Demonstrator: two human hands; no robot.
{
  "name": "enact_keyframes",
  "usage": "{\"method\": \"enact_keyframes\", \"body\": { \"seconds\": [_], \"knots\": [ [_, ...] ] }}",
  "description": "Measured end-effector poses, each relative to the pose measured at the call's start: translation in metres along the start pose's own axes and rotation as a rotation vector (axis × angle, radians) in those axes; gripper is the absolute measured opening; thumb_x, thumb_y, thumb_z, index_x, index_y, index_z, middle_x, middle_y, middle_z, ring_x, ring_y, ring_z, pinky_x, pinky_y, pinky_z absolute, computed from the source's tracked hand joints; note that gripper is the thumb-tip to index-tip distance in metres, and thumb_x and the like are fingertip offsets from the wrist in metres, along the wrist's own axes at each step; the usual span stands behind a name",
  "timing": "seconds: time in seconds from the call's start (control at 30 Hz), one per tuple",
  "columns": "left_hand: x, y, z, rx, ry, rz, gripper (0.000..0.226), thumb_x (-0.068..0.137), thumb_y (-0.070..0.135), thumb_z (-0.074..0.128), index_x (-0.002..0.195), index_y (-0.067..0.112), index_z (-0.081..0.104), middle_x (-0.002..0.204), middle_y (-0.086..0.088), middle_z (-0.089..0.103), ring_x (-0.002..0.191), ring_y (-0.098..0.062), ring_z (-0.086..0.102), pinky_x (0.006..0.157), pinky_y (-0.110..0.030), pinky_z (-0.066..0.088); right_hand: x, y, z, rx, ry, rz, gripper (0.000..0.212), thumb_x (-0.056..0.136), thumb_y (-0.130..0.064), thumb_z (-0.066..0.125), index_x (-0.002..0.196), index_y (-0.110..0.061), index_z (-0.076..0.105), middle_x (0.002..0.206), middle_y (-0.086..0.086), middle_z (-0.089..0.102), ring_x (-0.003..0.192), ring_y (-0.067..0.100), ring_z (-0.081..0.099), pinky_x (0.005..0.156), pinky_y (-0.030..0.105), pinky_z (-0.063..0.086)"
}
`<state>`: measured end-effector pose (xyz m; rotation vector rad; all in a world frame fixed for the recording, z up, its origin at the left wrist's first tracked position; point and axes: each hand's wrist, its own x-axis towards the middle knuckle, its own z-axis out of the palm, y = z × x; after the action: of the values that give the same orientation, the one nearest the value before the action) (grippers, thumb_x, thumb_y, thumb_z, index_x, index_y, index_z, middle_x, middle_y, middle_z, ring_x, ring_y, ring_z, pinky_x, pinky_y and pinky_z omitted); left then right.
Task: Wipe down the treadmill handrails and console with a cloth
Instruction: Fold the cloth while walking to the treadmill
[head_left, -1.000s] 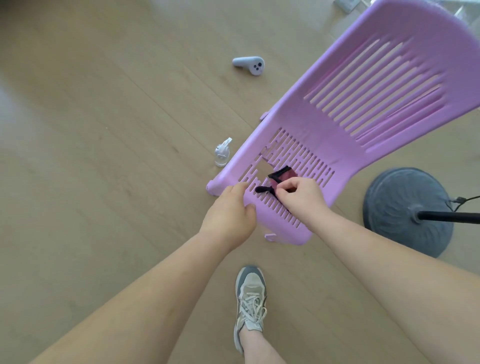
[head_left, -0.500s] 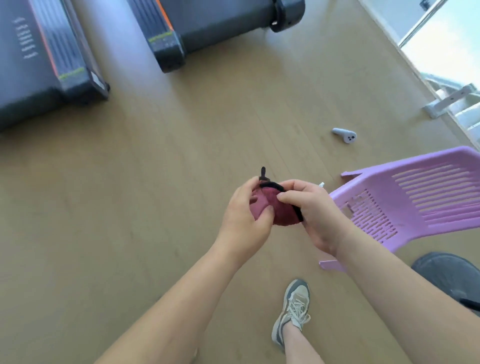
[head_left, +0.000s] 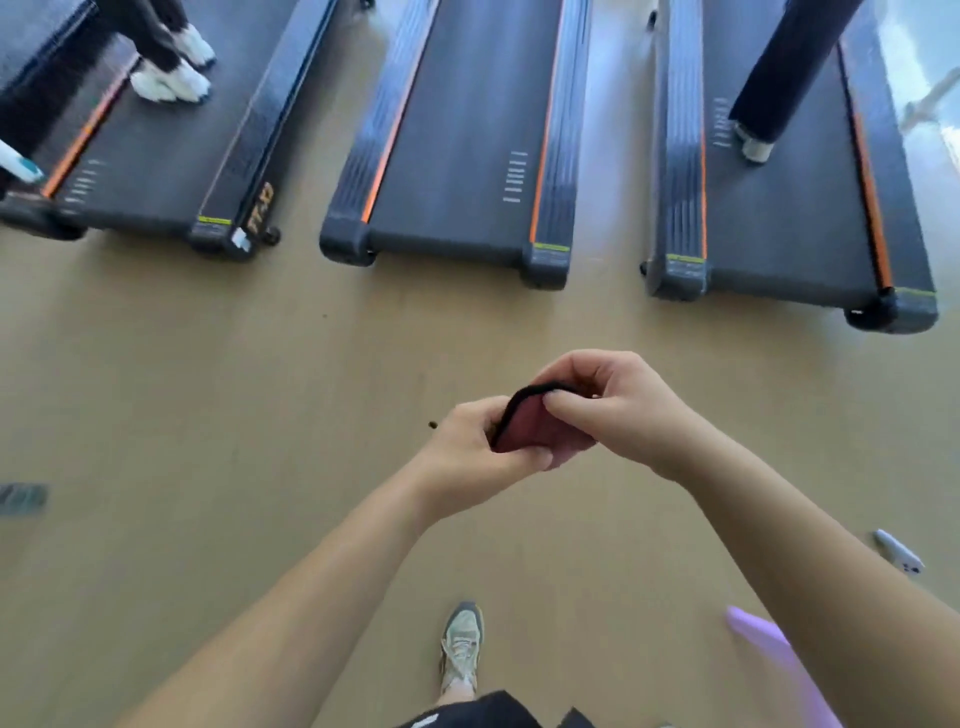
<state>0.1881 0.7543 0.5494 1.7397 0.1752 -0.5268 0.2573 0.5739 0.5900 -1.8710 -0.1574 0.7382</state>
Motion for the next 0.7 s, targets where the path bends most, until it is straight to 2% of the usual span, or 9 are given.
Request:
{"method": "enact_keyframes", "body": {
  "seconds": [0.07,0.13,0.2,0.3,0.37,0.43,0.6,0.63,0.7],
  "knots": [
    [-0.01,0.01,-0.043,-0.044,0.051,-0.021,0.007,0.089,0.012,0.071,0.096,0.013,0.072,0.085,-0.002,0.073,0.076,-0.019,0.07,0.073,-0.038,0.058,0.028,-0.037,0.018,-0.121,0.009,-0.096,0.025,0.092,-0.001,0.06,0.094,-0.02,0.076,0.085,-0.005,0.078,0.078,0.015,0.074,0.068,0.03,0.06],
    [-0.013,0.022,-0.077,-0.091,0.106,-0.029,0.004,0.094,0.013,0.067,0.095,0.01,0.07,0.079,-0.011,0.069,0.065,-0.019,0.062,0.061,-0.037,0.051,0.059,-0.065,0.03,-0.205,0.037,-0.151,0.023,0.092,-0.005,0.063,0.093,-0.025,0.075,0.087,-0.011,0.077,0.084,0.009,0.072,0.077,0.032,0.061],
    [-0.005,0.033,-0.103,-0.146,0.172,-0.029,0.009,0.097,0.02,0.068,0.101,0.013,0.072,0.095,-0.022,0.072,0.075,-0.03,0.068,0.07,-0.049,0.057,0.091,-0.085,0.037,-0.259,0.06,-0.181,0.02,0.091,-0.01,0.064,0.092,-0.028,0.074,0.087,-0.012,0.076,0.085,0.009,0.072,0.079,0.039,0.061],
    [0.024,0.054,-0.134,-0.243,0.255,-0.008,0.013,0.099,0.022,0.067,0.102,0.01,0.073,0.1,-0.028,0.07,0.078,-0.028,0.068,0.077,-0.055,0.058,0.142,-0.109,0.038,-0.347,0.107,-0.263,0.014,0.089,-0.022,0.064,0.091,-0.033,0.071,0.091,-0.012,0.071,0.091,0.011,0.068,0.082,0.043,0.059],
    [0.052,0.072,-0.152,-0.284,0.31,0.003,0.015,0.099,0.021,0.067,0.102,0.008,0.073,0.094,-0.024,0.073,0.079,-0.026,0.067,0.073,-0.051,0.058,0.176,-0.125,0.029,-0.385,0.162,-0.327,0.013,0.088,-0.024,0.067,0.091,-0.036,0.071,0.092,-0.013,0.063,0.094,0.012,0.065,0.086,0.043,0.056],
    [0.085,0.09,-0.169,-0.333,0.34,-0.001,0.017,0.1,0.022,0.066,0.103,0.007,0.073,0.089,-0.015,0.074,0.078,-0.023,0.068,0.067,-0.038,0.057,0.209,-0.141,0.013,-0.381,0.196,-0.355,0.013,0.087,-0.024,0.07,0.091,-0.036,0.073,0.091,-0.011,0.06,0.091,0.012,0.063,0.085,0.041,0.055],
    [0.18,0.143,-0.217,-0.348,0.386,0.006,0.015,0.1,0.021,0.066,0.106,0.008,0.071,0.099,-0.019,0.076,0.079,-0.02,0.071,0.061,-0.027,0.056,0.305,-0.18,-0.038,-0.201,0.176,-0.305,0.015,0.088,-0.021,0.073,0.092,-0.034,0.077,0.084,-0.002,0.069,0.074,0.015,0.069,0.075,0.041,0.061],
    [0.198,0.154,-0.228,-0.345,0.417,0.008,0.013,0.1,0.02,0.066,0.104,0.009,0.072,0.097,-0.017,0.076,0.078,-0.021,0.071,0.059,-0.027,0.056,0.326,-0.188,-0.047,-0.171,0.194,-0.298,0.013,0.088,-0.022,0.074,0.094,-0.034,0.077,0.083,-0.002,0.07,0.072,0.015,0.07,0.074,0.039,0.061],
    [0.234,0.172,-0.253,-0.373,0.501,0.022,0.015,0.102,0.021,0.063,0.1,0.01,0.073,0.095,-0.016,0.077,0.08,-0.025,0.073,0.062,-0.035,0.061,0.367,-0.206,-0.065,-0.167,0.264,-0.31,0.013,0.092,-0.027,0.072,0.102,-0.035,0.075,0.086,-0.005,0.068,0.073,0.005,0.065,0.075,0.029,0.055]
  ]
}}
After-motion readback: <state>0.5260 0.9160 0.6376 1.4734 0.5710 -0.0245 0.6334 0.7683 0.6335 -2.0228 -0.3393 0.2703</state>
